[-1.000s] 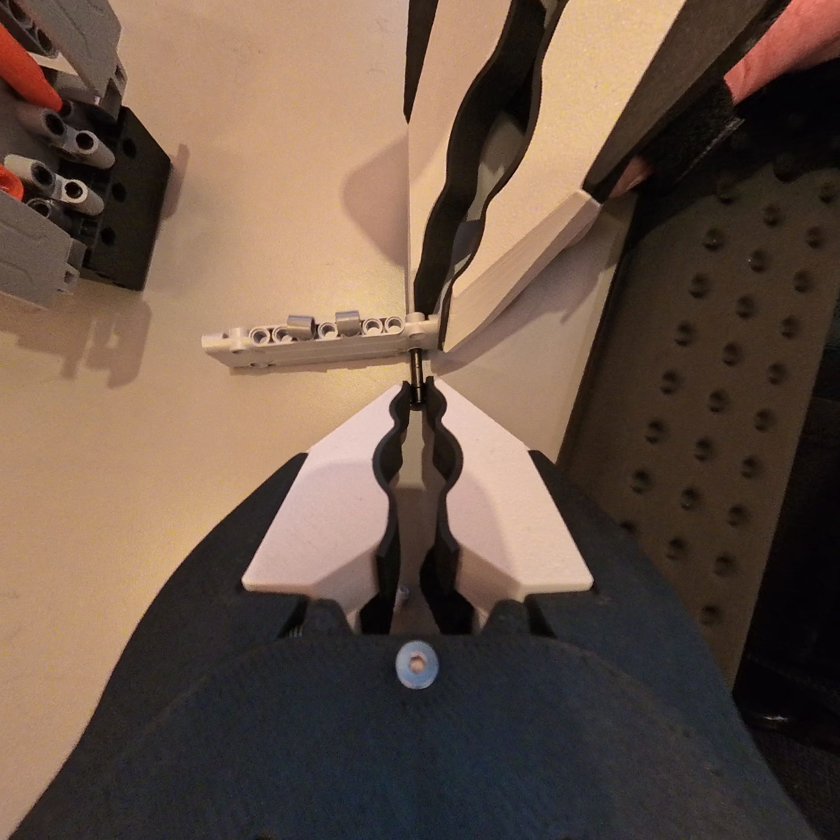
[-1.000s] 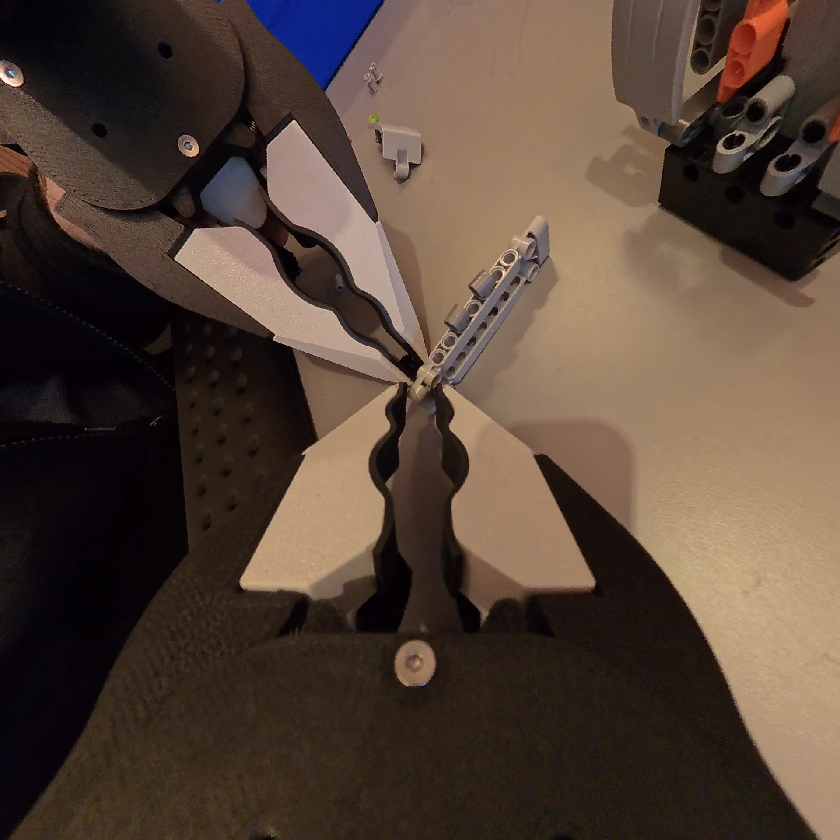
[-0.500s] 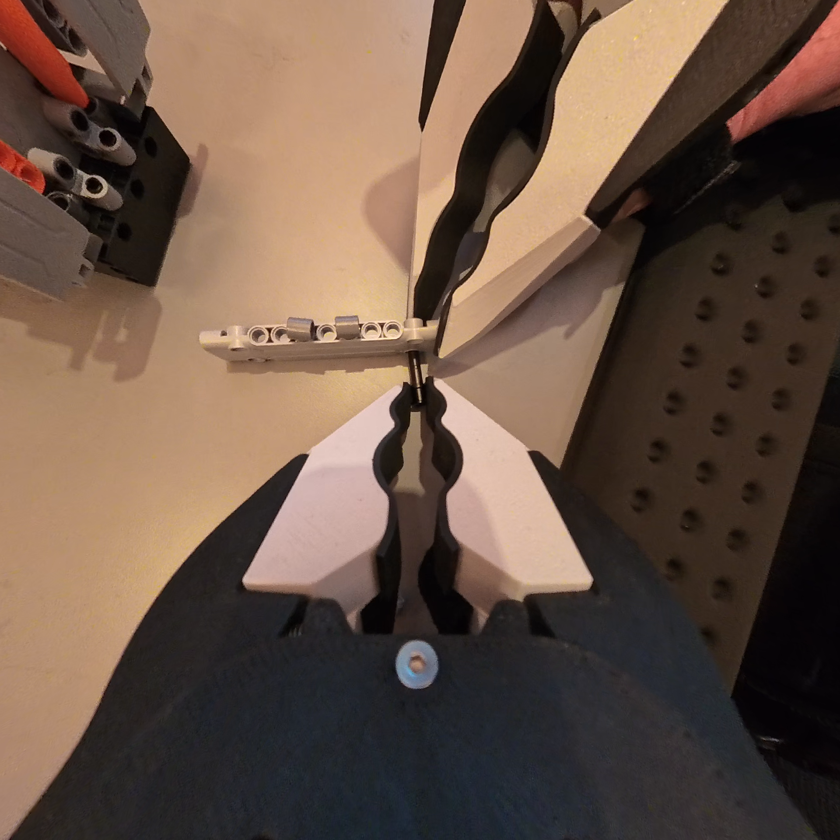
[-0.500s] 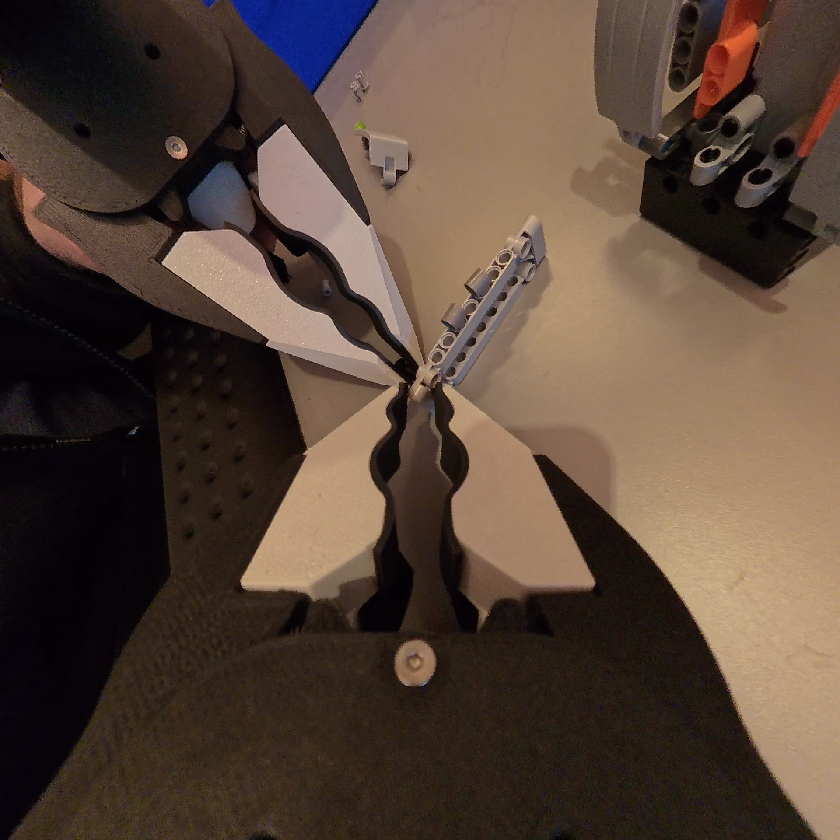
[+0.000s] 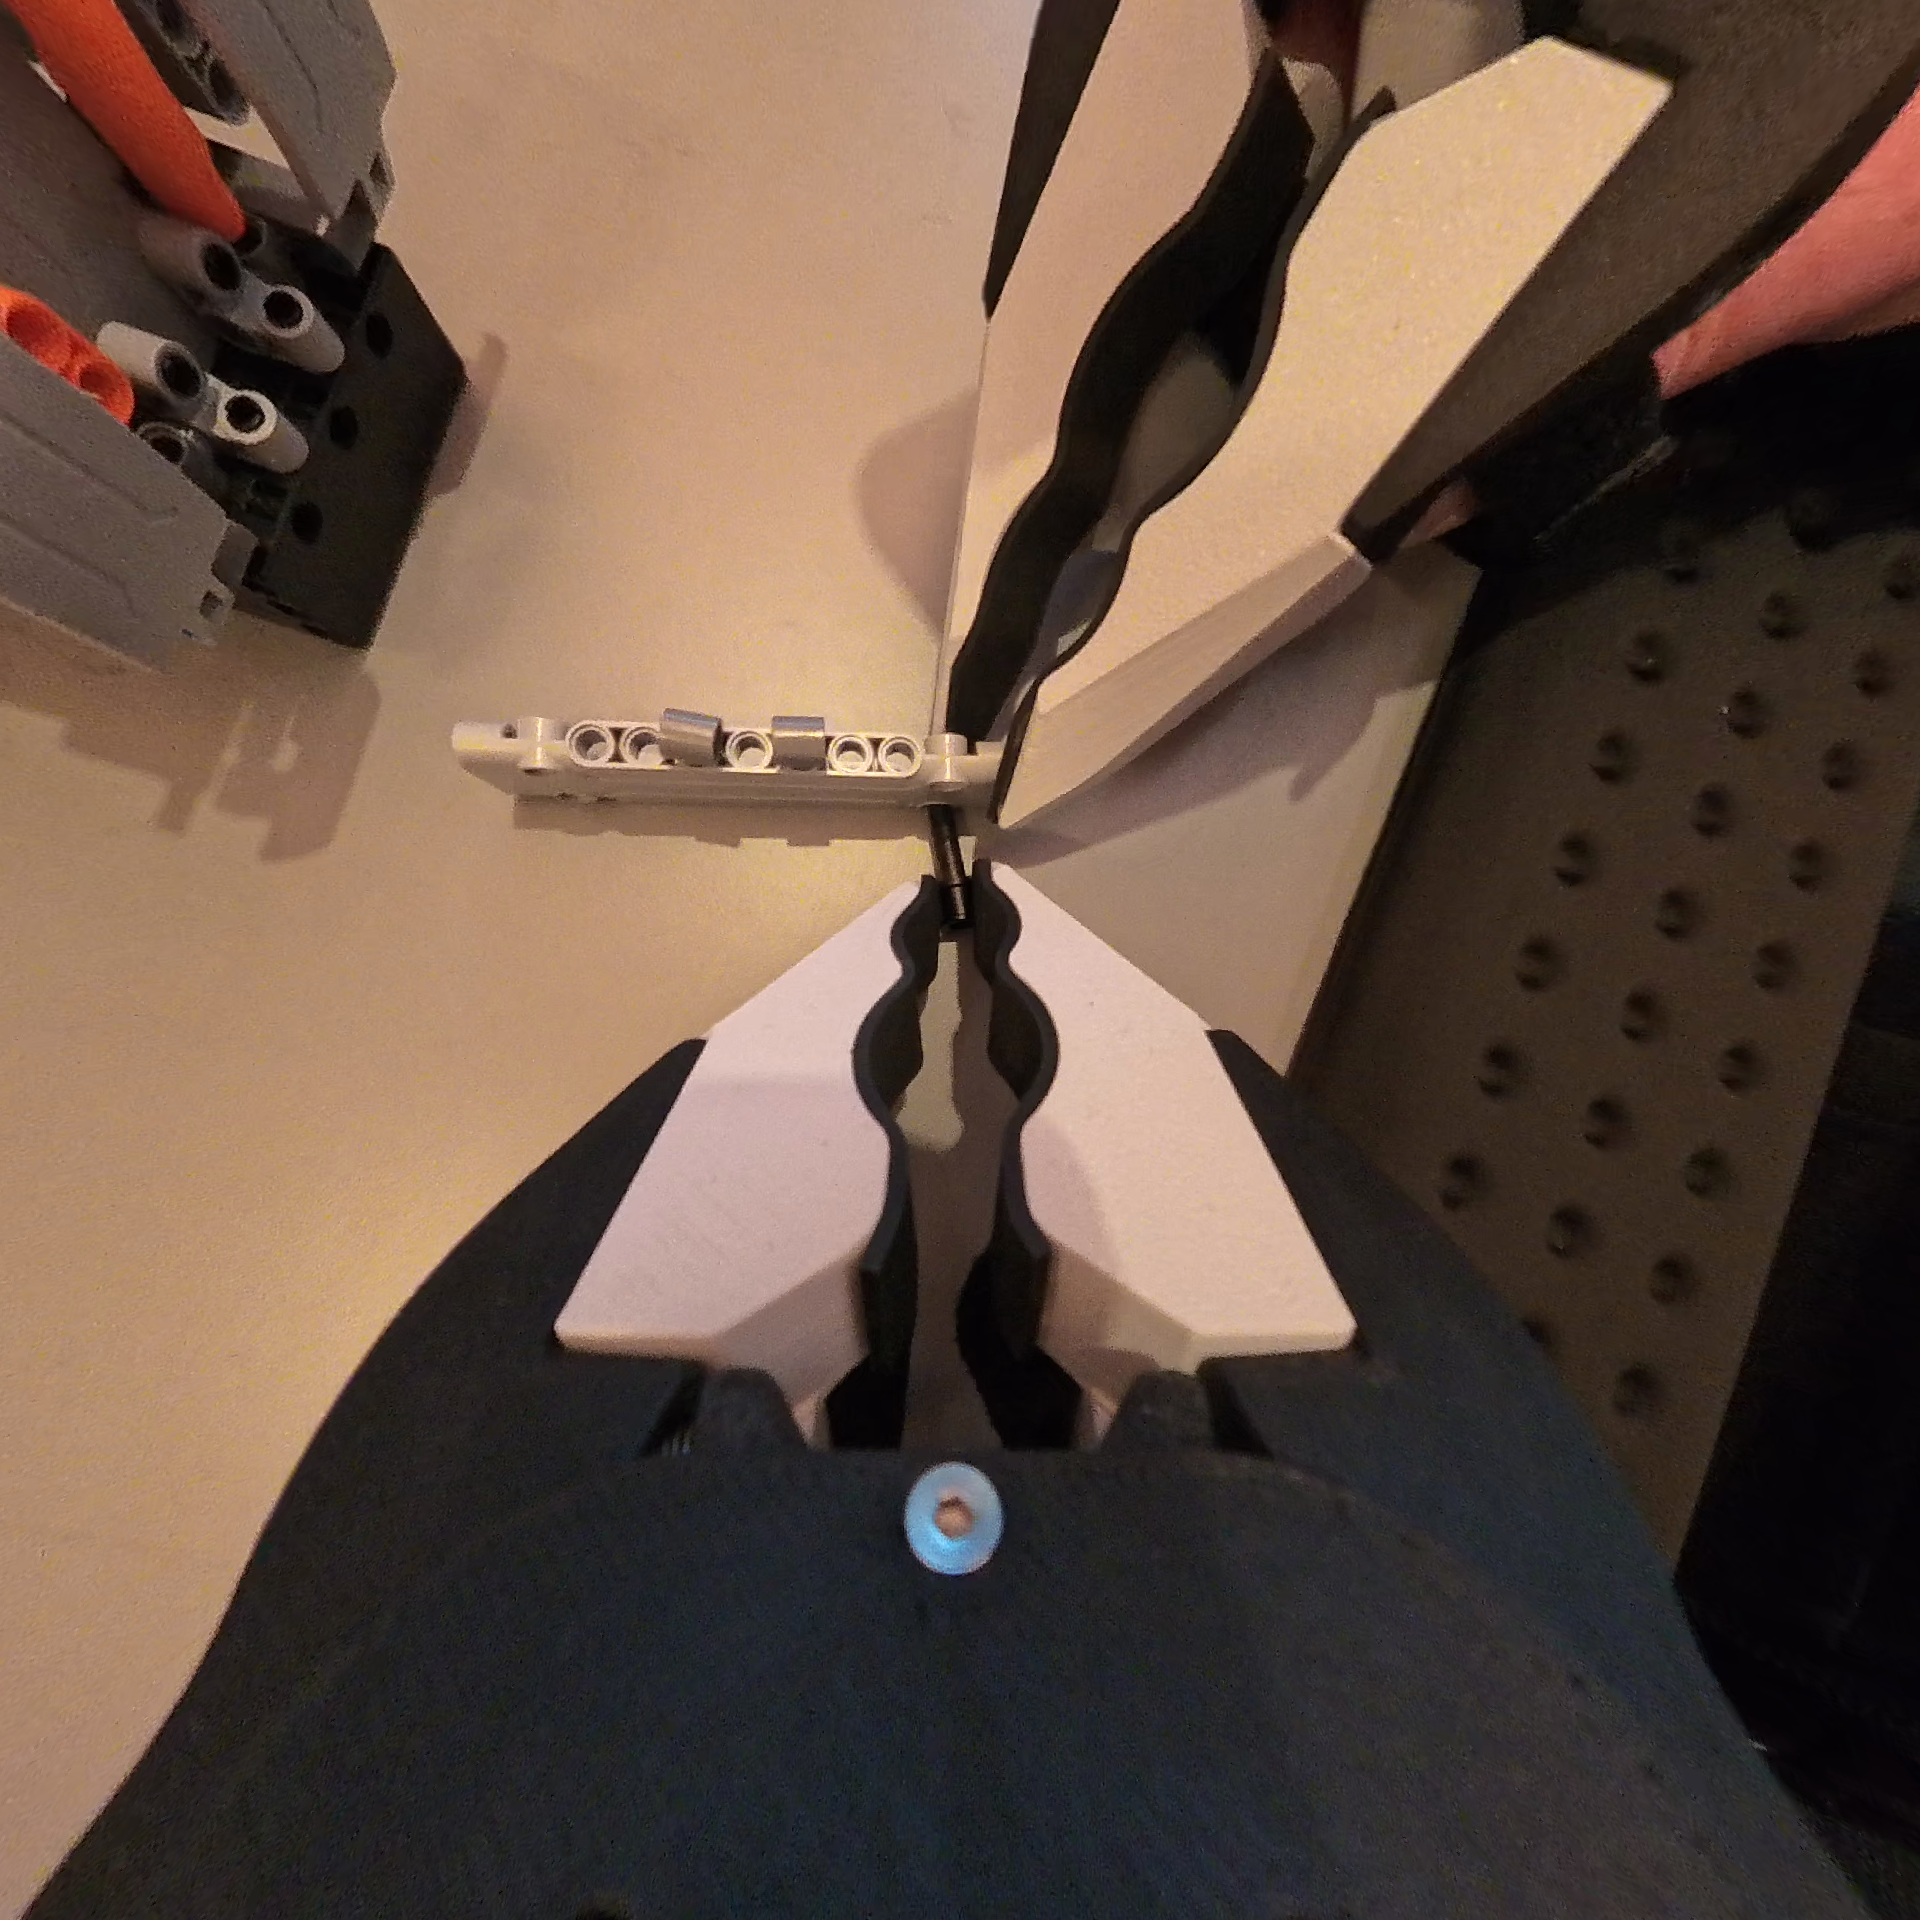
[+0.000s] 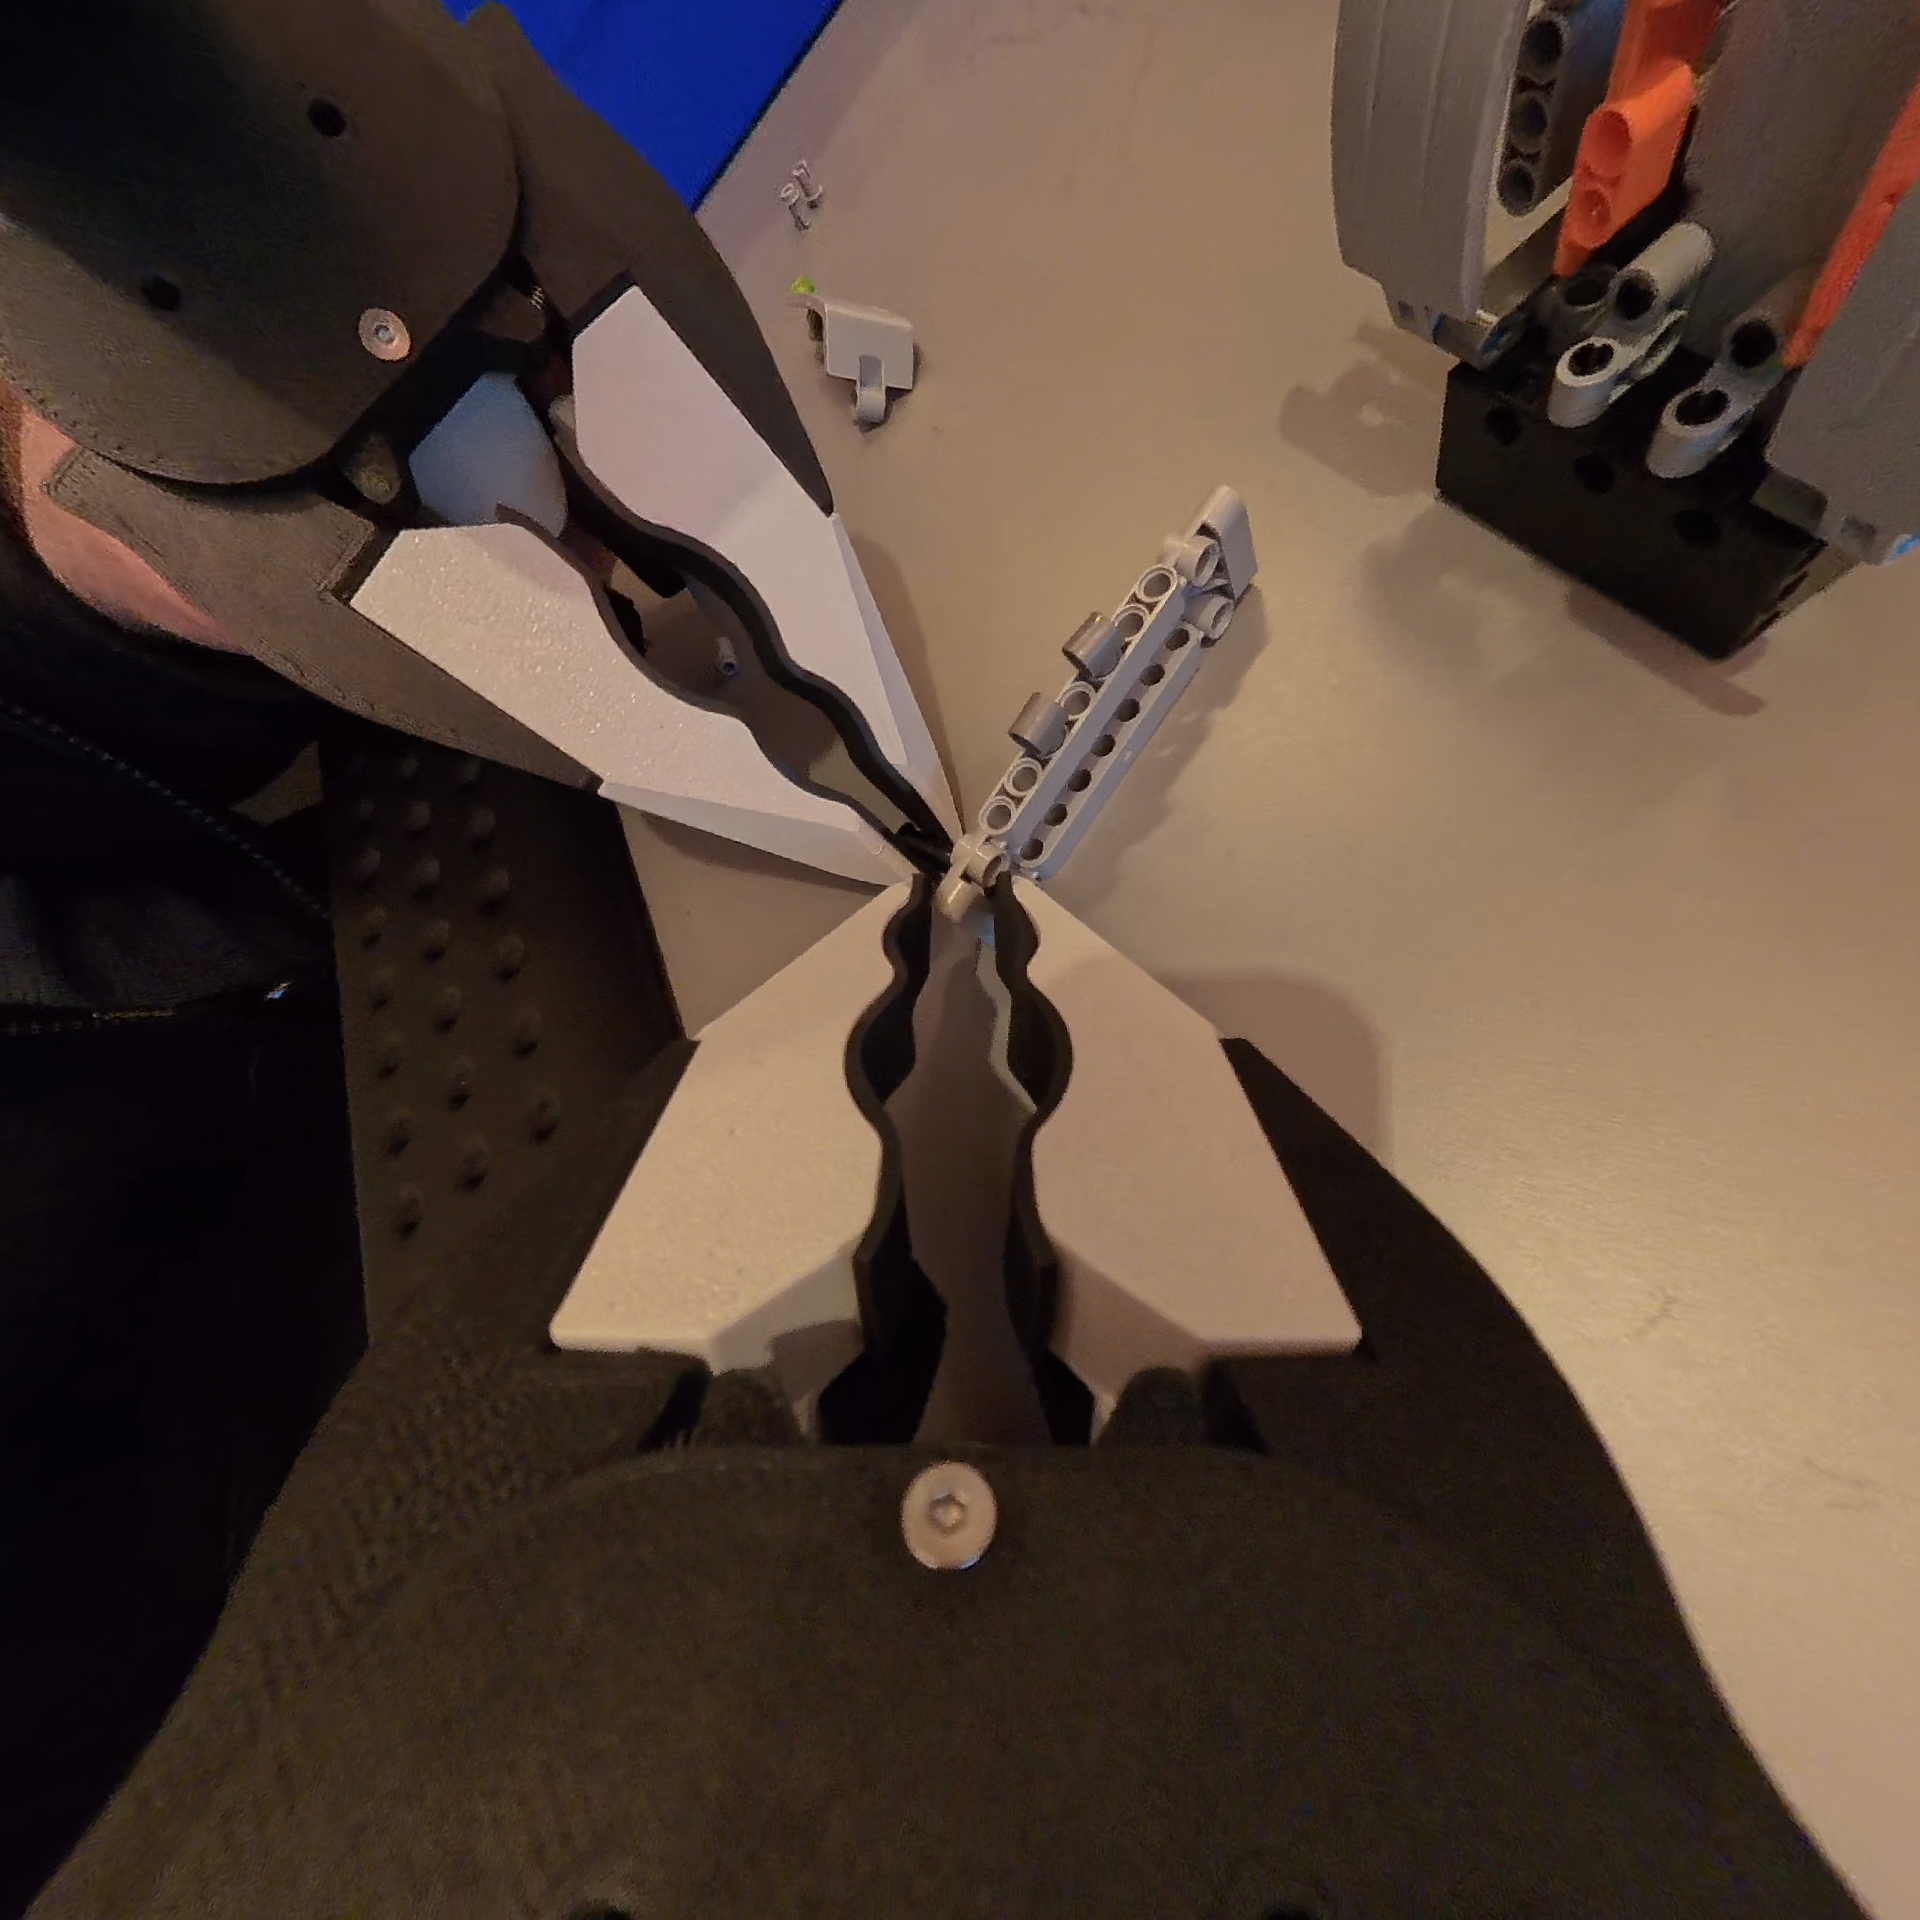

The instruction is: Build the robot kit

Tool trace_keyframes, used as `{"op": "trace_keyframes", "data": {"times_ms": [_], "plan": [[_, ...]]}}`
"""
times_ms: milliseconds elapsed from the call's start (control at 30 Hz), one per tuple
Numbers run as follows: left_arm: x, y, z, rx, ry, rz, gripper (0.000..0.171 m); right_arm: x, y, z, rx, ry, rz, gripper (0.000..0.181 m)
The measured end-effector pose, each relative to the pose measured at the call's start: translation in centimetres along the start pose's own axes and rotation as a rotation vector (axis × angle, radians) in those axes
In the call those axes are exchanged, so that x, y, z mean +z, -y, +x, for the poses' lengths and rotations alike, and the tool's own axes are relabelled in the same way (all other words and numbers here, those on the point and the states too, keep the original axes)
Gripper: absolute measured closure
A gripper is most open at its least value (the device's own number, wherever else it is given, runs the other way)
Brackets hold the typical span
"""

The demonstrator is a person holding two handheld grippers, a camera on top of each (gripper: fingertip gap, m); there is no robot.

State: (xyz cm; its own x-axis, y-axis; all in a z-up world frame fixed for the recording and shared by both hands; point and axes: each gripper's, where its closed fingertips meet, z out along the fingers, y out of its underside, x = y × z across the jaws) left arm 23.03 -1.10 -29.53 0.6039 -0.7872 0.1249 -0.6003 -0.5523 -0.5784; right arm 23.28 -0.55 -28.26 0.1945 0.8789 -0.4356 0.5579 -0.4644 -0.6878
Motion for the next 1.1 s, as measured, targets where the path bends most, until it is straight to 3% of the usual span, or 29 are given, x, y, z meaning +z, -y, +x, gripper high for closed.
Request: {"op": "trace_keyframes", "data": {"times_ms": [1100], "plan": [[0.29,0.51,-0.32,0.012,-0.139,0.033,0.168,-0.81,-0.07,0.23,0.035,0.283,-0.118,0.171]]}}
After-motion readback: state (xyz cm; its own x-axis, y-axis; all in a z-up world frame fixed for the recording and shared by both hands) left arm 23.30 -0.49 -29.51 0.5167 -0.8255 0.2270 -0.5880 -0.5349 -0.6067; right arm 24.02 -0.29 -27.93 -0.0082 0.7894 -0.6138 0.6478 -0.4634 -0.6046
